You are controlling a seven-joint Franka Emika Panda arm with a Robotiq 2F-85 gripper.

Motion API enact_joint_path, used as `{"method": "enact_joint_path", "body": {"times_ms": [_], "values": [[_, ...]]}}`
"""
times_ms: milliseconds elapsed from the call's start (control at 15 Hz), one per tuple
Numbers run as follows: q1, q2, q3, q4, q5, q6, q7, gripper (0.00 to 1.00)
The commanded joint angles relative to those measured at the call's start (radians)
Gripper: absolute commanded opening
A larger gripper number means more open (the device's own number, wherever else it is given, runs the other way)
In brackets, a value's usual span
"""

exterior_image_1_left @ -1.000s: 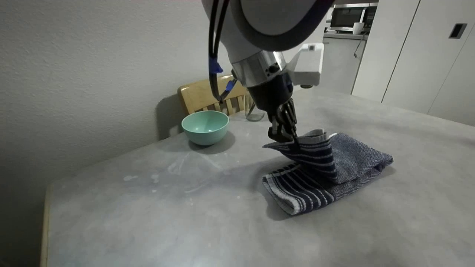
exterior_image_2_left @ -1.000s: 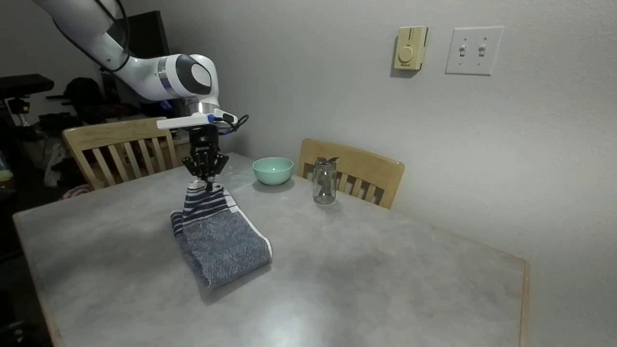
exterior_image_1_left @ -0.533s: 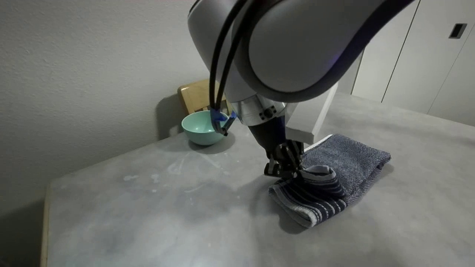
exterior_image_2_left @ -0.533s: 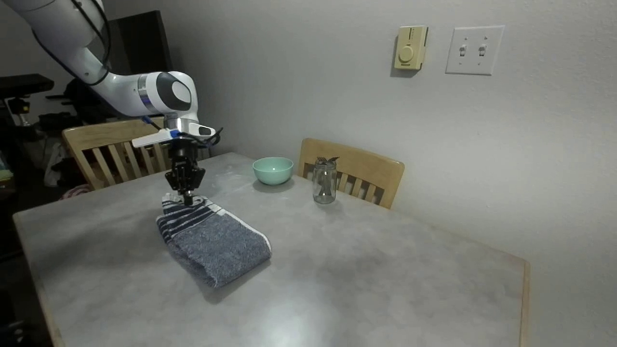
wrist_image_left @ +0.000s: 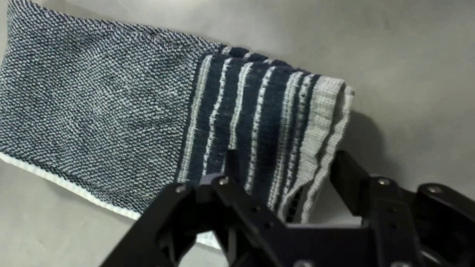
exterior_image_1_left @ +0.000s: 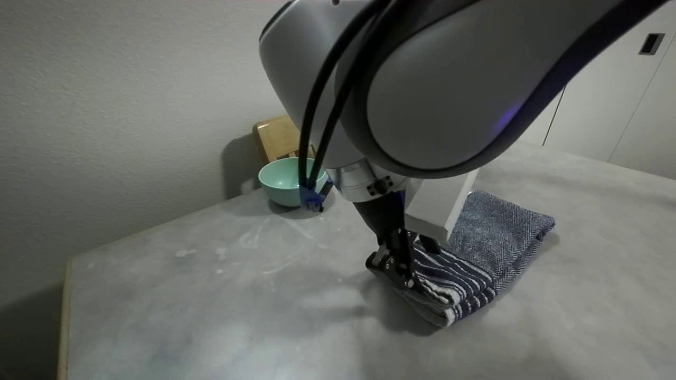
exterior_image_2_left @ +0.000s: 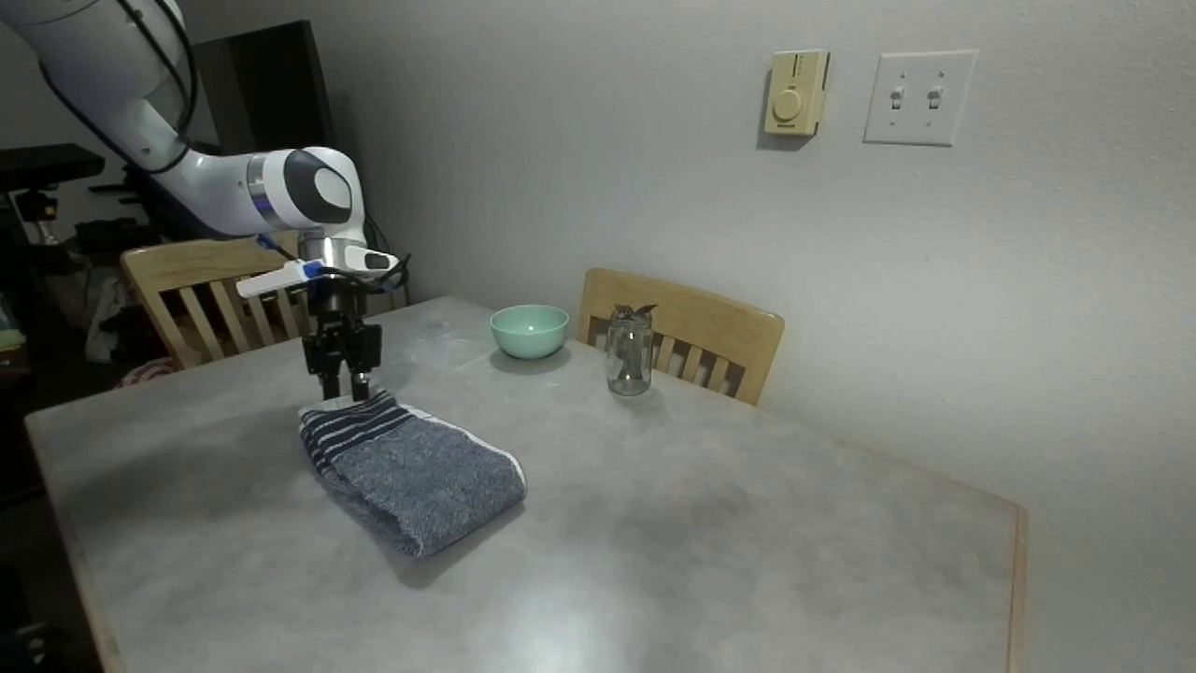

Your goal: Fold the towel

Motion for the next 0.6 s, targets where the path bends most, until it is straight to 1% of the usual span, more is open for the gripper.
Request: {"method": "enact_joint_path", "body": {"times_ms": [0,67,267,400,533], "values": [[-0.021,-0.102,-0.02,-0.11,0.005,0.068,-0.003,0.96],[-0.031,-0.135,-0.029,-0.135,0.002,0.081,-0.007,0.99],[-0.074,-0.237,-0.046,-0.2,0.004,0.115,-0.038,1.0],[-0.133,-0.315,-0.037,-0.248,0.026,0.165,-0.137,1.0],[-0.204,-0.392,-0.025,-0.289,0.065,0.223,-0.294,1.0]]}}
